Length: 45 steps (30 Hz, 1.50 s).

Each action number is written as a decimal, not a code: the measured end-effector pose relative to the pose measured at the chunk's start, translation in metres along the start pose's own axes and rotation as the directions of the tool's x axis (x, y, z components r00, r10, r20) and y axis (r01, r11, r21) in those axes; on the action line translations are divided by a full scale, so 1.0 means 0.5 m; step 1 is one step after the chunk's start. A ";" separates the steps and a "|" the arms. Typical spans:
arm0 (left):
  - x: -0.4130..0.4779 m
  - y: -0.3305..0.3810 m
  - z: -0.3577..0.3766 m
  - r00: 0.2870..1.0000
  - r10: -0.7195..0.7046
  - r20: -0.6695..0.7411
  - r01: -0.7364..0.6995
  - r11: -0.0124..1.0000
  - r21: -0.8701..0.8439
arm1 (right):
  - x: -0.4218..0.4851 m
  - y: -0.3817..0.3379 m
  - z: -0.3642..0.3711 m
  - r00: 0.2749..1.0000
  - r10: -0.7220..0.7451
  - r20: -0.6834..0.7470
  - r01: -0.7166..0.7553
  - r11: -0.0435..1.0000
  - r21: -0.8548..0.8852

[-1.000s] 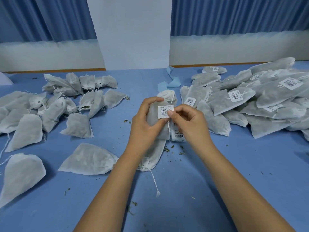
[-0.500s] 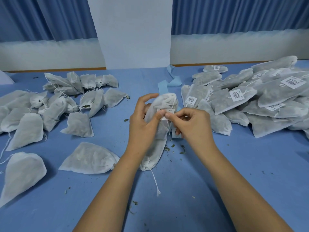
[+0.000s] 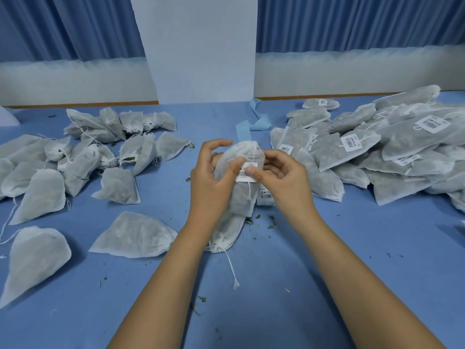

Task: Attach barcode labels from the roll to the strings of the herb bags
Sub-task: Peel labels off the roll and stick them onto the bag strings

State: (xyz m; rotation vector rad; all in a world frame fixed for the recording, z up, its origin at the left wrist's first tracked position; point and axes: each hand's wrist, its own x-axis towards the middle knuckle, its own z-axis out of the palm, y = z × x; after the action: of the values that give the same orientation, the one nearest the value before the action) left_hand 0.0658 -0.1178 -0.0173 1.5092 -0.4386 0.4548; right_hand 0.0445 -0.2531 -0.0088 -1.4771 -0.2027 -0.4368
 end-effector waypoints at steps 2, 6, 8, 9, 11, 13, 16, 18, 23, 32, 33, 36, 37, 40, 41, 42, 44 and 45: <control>0.007 0.005 0.000 0.999 -0.003 -0.048 0.003 1.000 -0.012 | 0.001 -0.001 0.003 0.999 0.033 0.027 -0.034 0.999 0.008; 0.025 0.012 0.018 0.997 -0.071 -0.022 0.071 0.997 -0.020 | 0.007 -0.014 -0.004 0.996 0.058 -0.066 -0.055 0.997 0.052; 0.041 0.017 0.035 0.989 -0.146 0.010 0.146 0.989 0.023 | 0.005 -0.022 -0.016 0.988 0.076 -0.132 -0.066 0.995 0.078; 0.049 0.020 0.045 0.985 -0.170 0.025 0.169 0.985 0.047 | 0.002 -0.025 -0.024 0.983 0.093 -0.158 -0.079 0.992 0.094; 0.058 0.028 0.068 0.983 -0.178 0.047 0.174 0.982 0.070 | -0.008 -0.029 -0.042 0.974 0.134 -0.184 -0.114 0.987 0.117; 0.058 0.037 0.094 0.984 -0.164 0.062 0.161 0.985 0.062 | -0.020 -0.034 -0.063 0.963 0.168 -0.209 -0.149 0.983 0.106; 0.044 0.052 0.142 0.977 -0.187 0.098 0.180 0.981 0.074 | -0.035 -0.049 -0.105 0.942 0.181 -0.282 -0.171 0.984 0.060; 0.037 0.060 0.173 0.970 -0.223 0.093 0.216 0.973 0.079 | -0.045 -0.060 -0.132 0.943 0.194 -0.270 -0.185 0.981 0.057; 0.038 0.077 0.242 0.966 -0.259 0.002 0.255 0.953 0.164 | -0.086 -0.075 -0.185 0.914 0.405 -0.010 -0.405 0.914 0.031; 0.049 0.114 0.259 0.957 -0.285 0.053 0.257 0.920 0.294 | 0.066 -0.101 -0.266 0.843 0.479 -0.244 -0.134 0.626 0.769; 0.049 0.111 0.236 0.978 -0.210 -0.015 0.195 0.879 0.435 | 0.064 -0.092 -0.263 0.831 0.500 -0.246 -0.158 0.635 0.756; 0.057 0.086 0.148 0.966 -0.173 -0.193 0.254 0.476 0.842 | 0.027 -0.049 -0.242 0.830 0.513 -0.218 -0.285 0.726 0.626; 0.056 0.077 0.118 0.929 -0.293 -0.227 0.319 0.321 0.892 | 0.015 -0.036 -0.234 0.842 0.500 -0.203 -0.295 0.742 0.602; 0.033 0.037 0.052 0.698 -0.684 -0.213 0.356 0.073 0.932 | 0.003 -0.022 -0.207 0.882 0.431 -0.192 -0.278 0.803 0.527; 0.020 0.023 0.041 0.654 -0.735 -0.179 0.322 0.056 0.945 | 0.002 -0.024 -0.192 0.895 0.406 -0.184 -0.274 0.826 0.493; 0.008 0.011 0.034 0.640 -0.752 -0.154 0.286 0.048 0.957 | 0.002 -0.025 -0.176 0.908 0.382 -0.170 -0.271 0.847 0.457; -0.004 -0.003 0.025 0.688 -0.717 -0.114 0.256 0.094 0.962 | -0.001 -0.029 -0.133 0.936 0.329 -0.125 -0.268 0.896 0.353; -0.004 -0.007 0.020 0.736 -0.672 -0.082 0.255 0.163 0.953 | -0.003 -0.031 -0.111 0.950 0.296 -0.096 -0.259 0.925 0.279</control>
State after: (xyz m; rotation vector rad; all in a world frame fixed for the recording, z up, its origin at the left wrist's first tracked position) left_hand 0.0661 -0.1279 -0.0213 2.8223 0.1579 -0.2224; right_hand 0.0297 -0.3081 -0.0005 -1.1863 0.0588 -0.2666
